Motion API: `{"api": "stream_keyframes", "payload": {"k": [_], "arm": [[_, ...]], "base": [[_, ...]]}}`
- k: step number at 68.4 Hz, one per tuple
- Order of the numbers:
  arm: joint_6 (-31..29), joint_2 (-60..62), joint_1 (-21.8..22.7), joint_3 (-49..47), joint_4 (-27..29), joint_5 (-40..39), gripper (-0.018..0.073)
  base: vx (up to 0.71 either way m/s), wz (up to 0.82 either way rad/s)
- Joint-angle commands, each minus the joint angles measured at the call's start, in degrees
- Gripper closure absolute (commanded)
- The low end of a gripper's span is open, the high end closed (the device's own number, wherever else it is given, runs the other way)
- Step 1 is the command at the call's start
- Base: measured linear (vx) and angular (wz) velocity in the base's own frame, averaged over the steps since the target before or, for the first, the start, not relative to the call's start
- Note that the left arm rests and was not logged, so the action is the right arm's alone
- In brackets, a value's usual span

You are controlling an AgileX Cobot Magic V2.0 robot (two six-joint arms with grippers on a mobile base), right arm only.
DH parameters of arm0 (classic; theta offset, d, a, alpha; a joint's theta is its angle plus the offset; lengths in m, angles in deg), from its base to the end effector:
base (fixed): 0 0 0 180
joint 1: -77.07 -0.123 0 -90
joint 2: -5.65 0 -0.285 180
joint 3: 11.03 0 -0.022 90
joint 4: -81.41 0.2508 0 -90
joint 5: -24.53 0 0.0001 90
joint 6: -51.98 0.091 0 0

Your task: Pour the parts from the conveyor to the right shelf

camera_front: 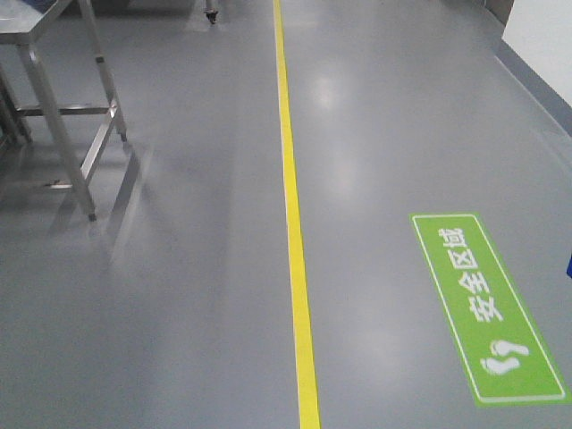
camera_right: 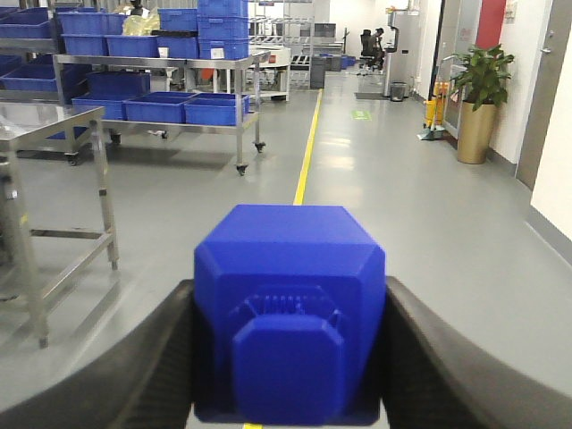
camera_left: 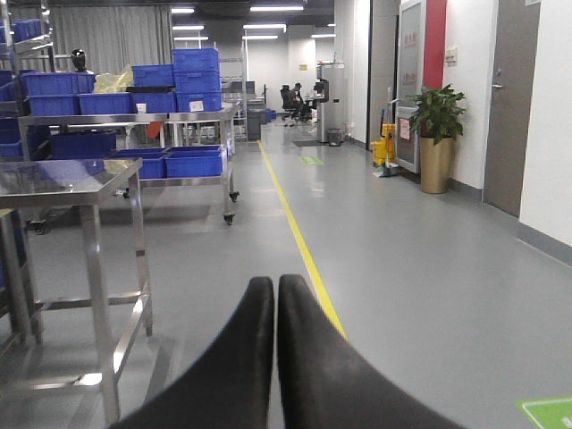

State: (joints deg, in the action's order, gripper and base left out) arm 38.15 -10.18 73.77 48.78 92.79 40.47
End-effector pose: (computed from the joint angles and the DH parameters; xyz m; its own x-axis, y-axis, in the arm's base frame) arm 0.0538 0.0081 0.2821 -0.0167 -0.0512 -0.9986 -0.1125 0.9924 -0.0490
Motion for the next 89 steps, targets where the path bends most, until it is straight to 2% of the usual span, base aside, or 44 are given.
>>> {"api": "stream_keyframes", "payload": {"k": [1,89], "arm": [[-0.5,-0.5,0.2,-1.6,0.0,-4.7,0.0564],[-0.5,-0.5,0.2,-1.6,0.0,-4.6,0.0564]], "base": [[0.69,-0.09],[0.69,0.04]]}}
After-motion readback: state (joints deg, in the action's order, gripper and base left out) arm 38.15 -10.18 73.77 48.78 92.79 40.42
